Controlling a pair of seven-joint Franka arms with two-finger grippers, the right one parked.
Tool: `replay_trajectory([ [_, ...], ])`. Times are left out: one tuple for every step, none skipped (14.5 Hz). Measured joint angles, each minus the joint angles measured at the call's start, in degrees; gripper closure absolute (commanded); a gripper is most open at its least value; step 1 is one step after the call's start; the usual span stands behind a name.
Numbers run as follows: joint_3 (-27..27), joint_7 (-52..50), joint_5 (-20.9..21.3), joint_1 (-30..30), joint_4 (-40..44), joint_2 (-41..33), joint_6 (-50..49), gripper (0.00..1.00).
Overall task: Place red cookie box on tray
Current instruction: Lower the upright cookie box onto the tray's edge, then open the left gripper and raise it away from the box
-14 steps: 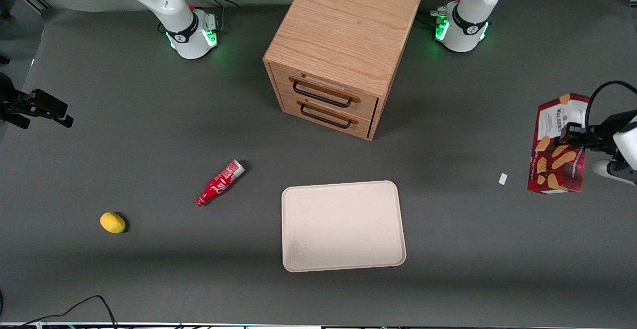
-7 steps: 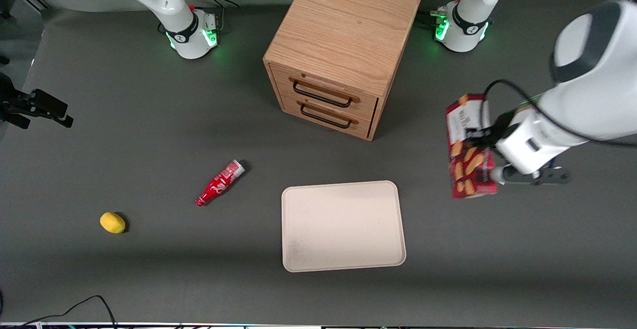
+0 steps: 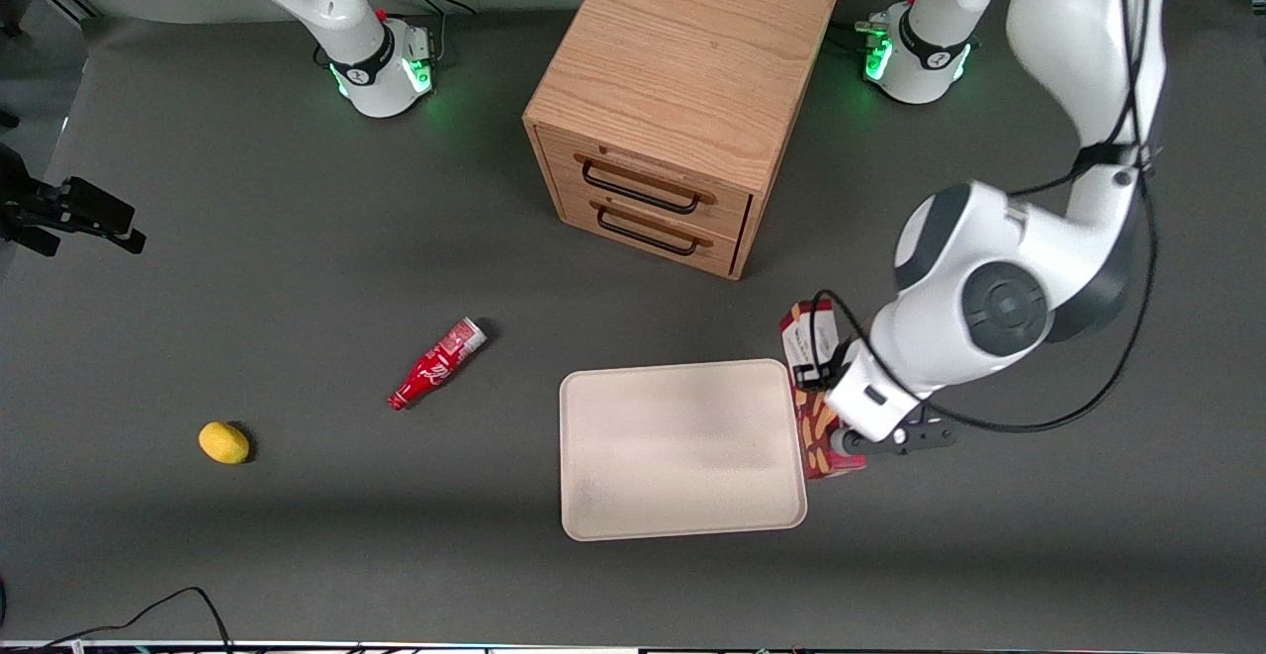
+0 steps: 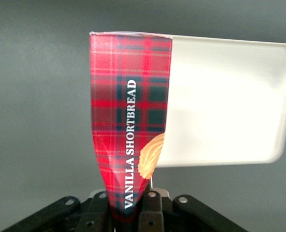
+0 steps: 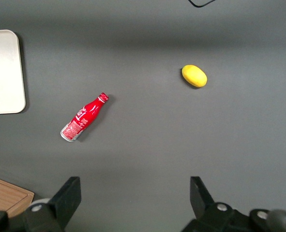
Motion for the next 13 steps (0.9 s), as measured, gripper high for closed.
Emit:
replay_trajectory([
  [0.0, -0.1, 1.6, -0.3, -0.1, 1.9, 2.1, 1.0],
  [-0.1, -0.2, 2.8, -0.6, -0.3, 3.7, 4.4, 1.0],
  [-0.2, -0.7, 4.0, -1.0, -0.6, 5.4, 6.8, 1.0],
  [-0.2, -1.7, 5.3, -1.4, -1.0, 6.7, 9.1, 1.0],
  [-0.2, -2.9, 6.7, -1.7, -1.6, 7.8, 11.4, 1.0],
  [-0.3, -3.6, 7.6, -2.0, -2.2, 8.6, 13.1, 1.0],
  [-0.3, -4.0, 8.3, -2.2, -2.5, 9.2, 14.3, 1.0],
  [-0.3, -4.2, 8.6, -2.3, -2.6, 9.7, 15.0, 1.0],
  [-0.3, -4.2, 8.8, -2.4, -2.7, 9.9, 15.1, 1.0],
  [-0.3, -4.3, 9.2, -2.5, -2.7, 10.1, 15.4, 1.0],
  [-0.4, -4.5, 9.7, -2.6, -2.7, 10.3, 16.0, 0.83],
  [-0.4, -4.6, 10.0, -2.7, -2.7, 10.5, 16.4, 0.39],
  [-0.4, -4.7, 10.1, -2.7, -2.8, 10.7, 16.6, 0.13],
])
